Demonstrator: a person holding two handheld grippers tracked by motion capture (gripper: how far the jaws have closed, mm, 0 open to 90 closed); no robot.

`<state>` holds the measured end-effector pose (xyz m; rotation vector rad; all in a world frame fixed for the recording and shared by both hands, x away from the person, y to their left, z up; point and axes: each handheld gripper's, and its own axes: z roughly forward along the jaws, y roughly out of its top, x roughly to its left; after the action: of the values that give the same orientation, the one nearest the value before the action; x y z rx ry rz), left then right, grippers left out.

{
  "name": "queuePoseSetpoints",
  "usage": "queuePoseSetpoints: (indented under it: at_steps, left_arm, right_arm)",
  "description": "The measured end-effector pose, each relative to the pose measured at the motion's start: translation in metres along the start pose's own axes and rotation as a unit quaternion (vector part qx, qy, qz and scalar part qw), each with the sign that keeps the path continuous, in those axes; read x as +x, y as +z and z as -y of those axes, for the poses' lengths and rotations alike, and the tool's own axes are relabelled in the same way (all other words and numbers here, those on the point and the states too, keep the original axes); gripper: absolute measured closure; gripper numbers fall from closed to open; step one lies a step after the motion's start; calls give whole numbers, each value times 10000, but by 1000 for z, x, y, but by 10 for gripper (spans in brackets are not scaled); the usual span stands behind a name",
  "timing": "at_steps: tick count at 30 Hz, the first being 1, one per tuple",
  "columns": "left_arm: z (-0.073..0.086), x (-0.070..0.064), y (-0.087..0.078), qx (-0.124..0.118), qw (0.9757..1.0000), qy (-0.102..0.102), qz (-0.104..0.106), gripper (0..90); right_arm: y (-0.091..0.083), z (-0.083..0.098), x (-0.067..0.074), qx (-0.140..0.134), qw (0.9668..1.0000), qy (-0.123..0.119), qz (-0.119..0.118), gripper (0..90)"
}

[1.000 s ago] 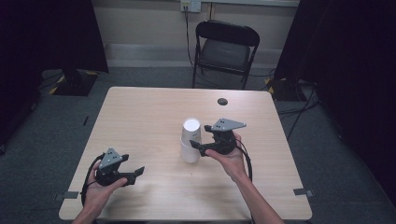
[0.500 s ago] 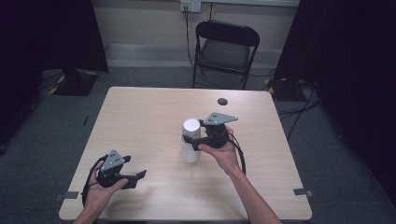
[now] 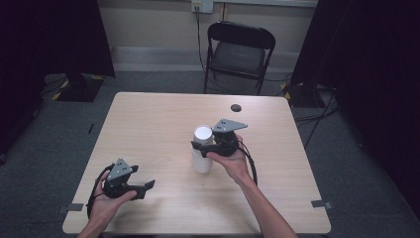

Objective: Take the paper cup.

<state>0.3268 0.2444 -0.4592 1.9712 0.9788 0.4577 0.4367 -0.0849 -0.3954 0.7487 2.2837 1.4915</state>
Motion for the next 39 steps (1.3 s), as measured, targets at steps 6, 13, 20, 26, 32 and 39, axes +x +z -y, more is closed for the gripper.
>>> queuePoseSetpoints:
  at_steps: [6,13,20,26,32,39]
  left_arm:
    - [-1,-1,-3,-174,9998,84,2,159]
    - [0,-1,-3,-198,9998,39,-3,171]
    - [-1,-2,-4,-363,9993,65,-41,173]
    - [-1,-2,-4,-343,9994,58,-48,180]
    - [-1,-1,-2,-249,9996,-116,85,167]
    - [-1,-2,2,-160,9996,-157,157,172]
  right_arm:
    - [2,1,-1,-3,10000,37,-11,290]
    - [2,0,0,13,10000,0,-14,295]
    - [1,-3,-1,46,10000,13,-66,297]
    - [-1,-8,0,3,10000,-31,-75,297]
    - [-3,-13,0,-66,9999,-30,-79,299]
    - [-4,-14,-4,-149,9998,75,-148,306]
